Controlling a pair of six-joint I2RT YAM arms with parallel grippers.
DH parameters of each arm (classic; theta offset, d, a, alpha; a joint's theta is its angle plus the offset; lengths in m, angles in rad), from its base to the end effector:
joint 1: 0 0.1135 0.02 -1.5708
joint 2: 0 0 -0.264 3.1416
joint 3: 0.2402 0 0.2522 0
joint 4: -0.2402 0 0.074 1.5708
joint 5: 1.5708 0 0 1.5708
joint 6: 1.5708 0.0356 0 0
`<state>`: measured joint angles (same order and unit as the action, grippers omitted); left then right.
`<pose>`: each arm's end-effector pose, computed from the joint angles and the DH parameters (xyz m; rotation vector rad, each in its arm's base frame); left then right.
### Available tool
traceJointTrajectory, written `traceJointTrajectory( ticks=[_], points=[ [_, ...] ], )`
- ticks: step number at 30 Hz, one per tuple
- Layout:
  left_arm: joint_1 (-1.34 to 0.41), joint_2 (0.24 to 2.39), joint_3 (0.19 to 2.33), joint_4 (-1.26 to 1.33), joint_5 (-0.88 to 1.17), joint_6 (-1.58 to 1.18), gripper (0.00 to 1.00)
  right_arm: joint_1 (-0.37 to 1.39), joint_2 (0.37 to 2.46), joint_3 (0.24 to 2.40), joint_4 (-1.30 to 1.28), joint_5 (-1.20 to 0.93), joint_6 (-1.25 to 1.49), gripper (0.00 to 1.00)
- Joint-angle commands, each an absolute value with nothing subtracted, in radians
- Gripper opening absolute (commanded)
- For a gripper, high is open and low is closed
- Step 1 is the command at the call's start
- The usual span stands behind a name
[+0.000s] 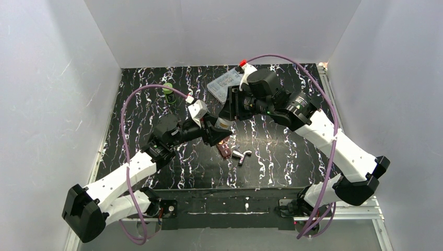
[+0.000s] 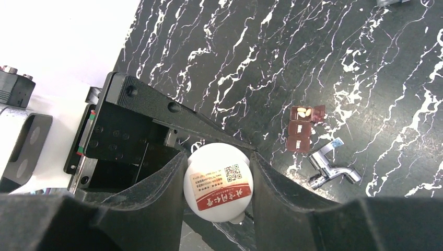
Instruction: Sort the pills into containers
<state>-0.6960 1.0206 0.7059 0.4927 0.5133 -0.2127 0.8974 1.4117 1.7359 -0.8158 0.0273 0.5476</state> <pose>0.1705 -0.1653 0.3384 0.7841 1.2910 -1.0963 0.1803 0.2244 0.4573 -0.3613 2.1470 0.8399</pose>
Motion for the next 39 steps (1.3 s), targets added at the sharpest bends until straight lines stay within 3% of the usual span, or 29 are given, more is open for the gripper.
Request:
traceJointTrajectory(
  ticks=[1, 4, 5, 6, 17, 26, 32, 39],
  points=[
    [-0.694, 1.037, 0.720, 0.523, 0.471, -0.256, 0.28, 0.893, 1.383, 1.735, -0.827, 0.088, 0.553, 0.10],
    [-0.695, 1.048, 0.721, 0.507, 0.437, -0.282, 0.56, 0.893, 1.390, 1.743, -0.836, 0.128, 0.552, 0.05],
    [-0.695, 1.049, 0.722, 0.495, 0.426, -0.286, 0.87, 0.893, 1.392, 1.745, -0.840, 0.142, 0.550, 0.04],
    [-0.694, 1.050, 0.726, 0.482, 0.420, -0.286, 0.97, 0.892, 1.394, 1.745, -0.845, 0.158, 0.548, 0.03],
    [-0.694, 1.015, 0.761, 0.236, 0.279, -0.226, 0.98, 0.772, 1.377, 1.586, -0.796, 0.365, 0.535, 0.02],
    [-0.695, 0.915, 0.781, -0.059, 0.069, -0.226, 0.98, 0.614, 1.448, 1.273, -0.431, 0.539, 0.452, 0.07],
    [-0.694, 0.886, 0.763, -0.136, 0.021, -0.255, 0.98, 0.544, 1.575, 1.264, -0.277, 0.548, 0.387, 0.15],
    [-0.695, 0.848, 0.740, -0.157, 0.014, -0.260, 0.98, 0.498, 1.671, 1.252, -0.188, 0.508, 0.366, 0.31]
  ],
)
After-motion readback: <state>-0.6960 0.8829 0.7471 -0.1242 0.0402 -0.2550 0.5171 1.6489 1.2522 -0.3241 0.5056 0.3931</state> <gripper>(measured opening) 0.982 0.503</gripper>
